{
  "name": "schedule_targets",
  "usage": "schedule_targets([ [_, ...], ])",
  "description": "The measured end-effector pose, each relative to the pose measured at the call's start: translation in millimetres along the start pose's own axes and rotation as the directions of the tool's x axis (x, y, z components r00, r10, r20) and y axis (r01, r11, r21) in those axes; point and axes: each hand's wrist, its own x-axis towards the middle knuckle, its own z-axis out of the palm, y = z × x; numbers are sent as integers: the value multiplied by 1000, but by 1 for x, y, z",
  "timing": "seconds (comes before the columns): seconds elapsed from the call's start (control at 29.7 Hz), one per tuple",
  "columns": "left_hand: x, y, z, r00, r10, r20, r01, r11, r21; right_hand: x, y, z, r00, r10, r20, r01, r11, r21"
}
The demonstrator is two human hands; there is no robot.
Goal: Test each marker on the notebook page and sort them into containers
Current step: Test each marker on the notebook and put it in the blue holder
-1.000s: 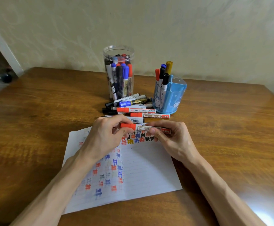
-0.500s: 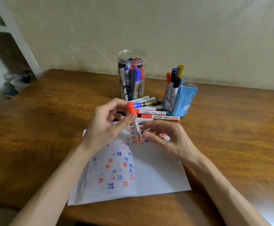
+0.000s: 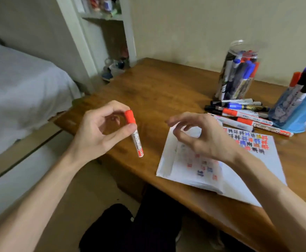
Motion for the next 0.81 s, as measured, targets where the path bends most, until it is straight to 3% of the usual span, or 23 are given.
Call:
schedule_targets([
  [0.2, -90, -15, -41, 974, -212, -79, 212, 977, -7, 36, -27, 45, 981, -163, 101, 155, 985, 79],
  [0.44, -124, -19, -40, 931, -353, -88, 335, 926, -172, 35, -27, 52, 983, -169, 77, 162, 983, 89],
  [0.61, -86, -14, -19, 932, -354, -75, 333, 919, -211, 16, -15, 29, 996, -91, 21, 90, 993, 70],
  [0.81, -29, -6, 30, 970, -242, -6, 235, 950, -206, -26, 17, -20, 990, 68, -124, -66, 998, 20],
])
